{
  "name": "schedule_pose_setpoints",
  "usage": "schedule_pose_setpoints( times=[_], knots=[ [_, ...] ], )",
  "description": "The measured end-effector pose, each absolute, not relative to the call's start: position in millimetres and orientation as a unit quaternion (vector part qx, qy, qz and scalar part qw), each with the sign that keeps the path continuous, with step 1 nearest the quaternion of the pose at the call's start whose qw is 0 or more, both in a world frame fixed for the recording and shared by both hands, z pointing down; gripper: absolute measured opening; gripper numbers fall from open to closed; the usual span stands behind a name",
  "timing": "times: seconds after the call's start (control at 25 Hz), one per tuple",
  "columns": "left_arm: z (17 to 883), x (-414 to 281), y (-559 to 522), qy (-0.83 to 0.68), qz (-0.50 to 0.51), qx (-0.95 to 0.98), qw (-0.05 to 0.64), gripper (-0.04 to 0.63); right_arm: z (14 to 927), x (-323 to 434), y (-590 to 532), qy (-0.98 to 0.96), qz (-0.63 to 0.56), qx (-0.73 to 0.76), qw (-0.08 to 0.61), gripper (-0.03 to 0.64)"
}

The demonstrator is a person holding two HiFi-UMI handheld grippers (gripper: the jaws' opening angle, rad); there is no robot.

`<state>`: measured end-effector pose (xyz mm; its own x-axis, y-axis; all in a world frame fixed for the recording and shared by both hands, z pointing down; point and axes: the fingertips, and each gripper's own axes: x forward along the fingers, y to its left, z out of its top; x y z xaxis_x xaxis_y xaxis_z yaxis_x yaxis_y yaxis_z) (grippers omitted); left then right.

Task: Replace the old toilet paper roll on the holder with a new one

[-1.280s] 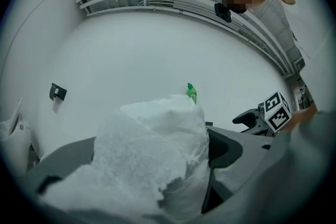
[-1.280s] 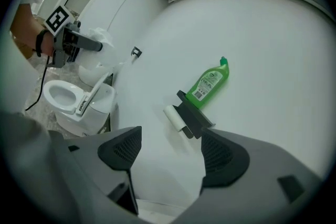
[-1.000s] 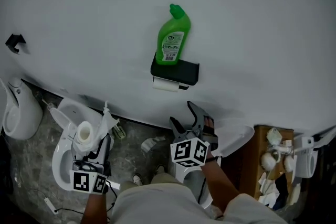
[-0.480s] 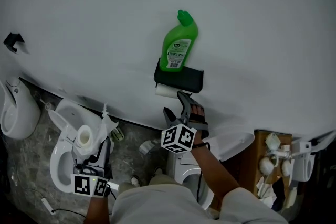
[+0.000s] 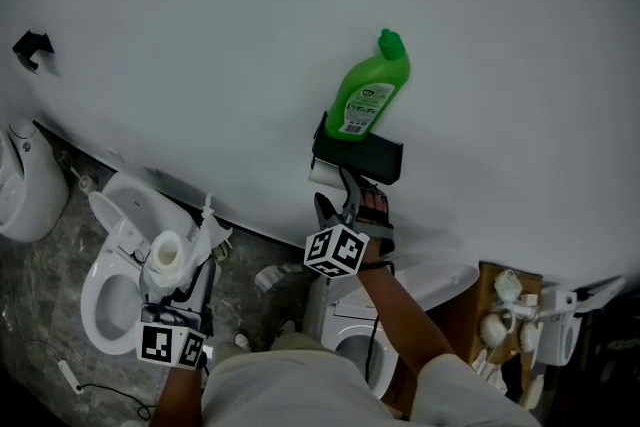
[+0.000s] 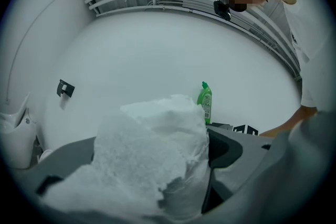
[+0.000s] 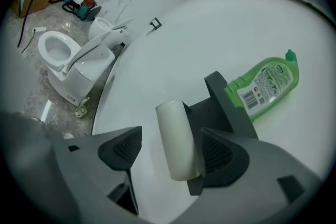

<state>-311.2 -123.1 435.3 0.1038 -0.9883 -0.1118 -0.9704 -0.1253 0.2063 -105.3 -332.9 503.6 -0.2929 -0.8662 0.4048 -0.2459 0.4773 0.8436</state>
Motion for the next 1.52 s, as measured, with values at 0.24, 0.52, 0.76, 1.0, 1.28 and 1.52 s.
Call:
schedule_pose_setpoints(
  times=[0.24,0.52,0.76,1.0,1.28,1.52],
  knots=[
    [431,-312,-124,-0.66,-0.111,0.743,0.035,0.356,504,-109,-337,-0.715,-0.366,0.374,0.464,0.325],
    [426,-308,-123,-0.655,-0.107,0.748,0.029,0.356,498,-101,-341,-0.706,-0.382,0.388,0.453,0.181],
    [424,-306,-121,-0.653,-0.104,0.75,0.029,0.356,494,-94,-342,-0.706,-0.373,0.397,0.452,0.19],
    [419,-299,-123,-0.646,-0.101,0.756,0.022,0.356,493,-77,-341,-0.704,-0.373,0.395,0.457,0.189],
    [418,-283,-125,-0.631,-0.093,0.769,0.021,0.356,493,-46,-341,-0.697,-0.367,0.407,0.463,0.187],
    [415,-265,-134,-0.618,-0.081,0.782,0.016,0.356,494,-16,-344,-0.692,-0.351,0.425,0.467,0.186]
  ],
)
